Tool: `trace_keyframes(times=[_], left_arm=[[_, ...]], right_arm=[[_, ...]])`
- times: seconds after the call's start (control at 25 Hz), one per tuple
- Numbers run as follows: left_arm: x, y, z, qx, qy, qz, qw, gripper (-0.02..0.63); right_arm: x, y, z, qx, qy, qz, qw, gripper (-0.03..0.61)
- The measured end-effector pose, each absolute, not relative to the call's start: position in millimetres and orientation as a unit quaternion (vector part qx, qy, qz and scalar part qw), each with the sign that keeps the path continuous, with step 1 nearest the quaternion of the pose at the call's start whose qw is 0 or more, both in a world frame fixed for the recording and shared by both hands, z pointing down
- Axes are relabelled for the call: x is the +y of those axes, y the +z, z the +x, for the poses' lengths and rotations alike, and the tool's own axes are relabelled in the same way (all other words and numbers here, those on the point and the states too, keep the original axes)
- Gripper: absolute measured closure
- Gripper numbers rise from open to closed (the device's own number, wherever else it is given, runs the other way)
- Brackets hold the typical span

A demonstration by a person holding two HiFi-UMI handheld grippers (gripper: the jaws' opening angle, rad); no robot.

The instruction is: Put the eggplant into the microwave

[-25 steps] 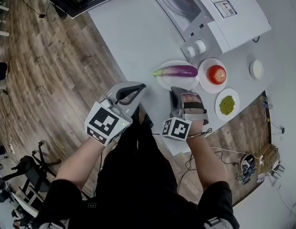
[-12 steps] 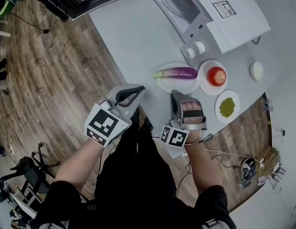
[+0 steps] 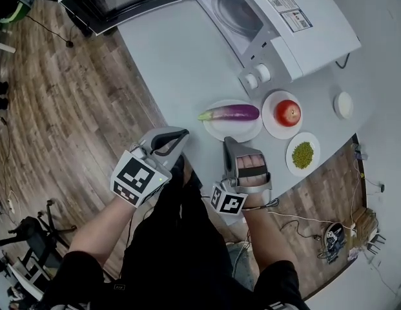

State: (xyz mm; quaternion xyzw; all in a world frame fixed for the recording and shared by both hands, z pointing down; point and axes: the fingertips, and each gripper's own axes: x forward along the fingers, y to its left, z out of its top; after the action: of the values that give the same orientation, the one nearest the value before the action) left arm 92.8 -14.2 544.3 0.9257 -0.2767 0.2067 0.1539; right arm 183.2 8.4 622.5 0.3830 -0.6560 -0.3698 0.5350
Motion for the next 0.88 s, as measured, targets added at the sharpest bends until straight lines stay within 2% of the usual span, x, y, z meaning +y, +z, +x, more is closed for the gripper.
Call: trace_keyframes(times=[0.44, 0.88], left_arm=[[-9.0, 524.3, 92.7, -0.289, 0.202, 0.925, 0.144, 0.604], [1.6, 446.0, 79.5, -0.319, 0.173, 0.925, 0.108, 0.604]], right_arm=[[10.5, 590.9, 180.6, -0.647, -0.403, 0.387, 0.518, 0.555], [11.0, 506.4, 151.6, -0.652, -0.445, 0.379, 0.483, 0.555]])
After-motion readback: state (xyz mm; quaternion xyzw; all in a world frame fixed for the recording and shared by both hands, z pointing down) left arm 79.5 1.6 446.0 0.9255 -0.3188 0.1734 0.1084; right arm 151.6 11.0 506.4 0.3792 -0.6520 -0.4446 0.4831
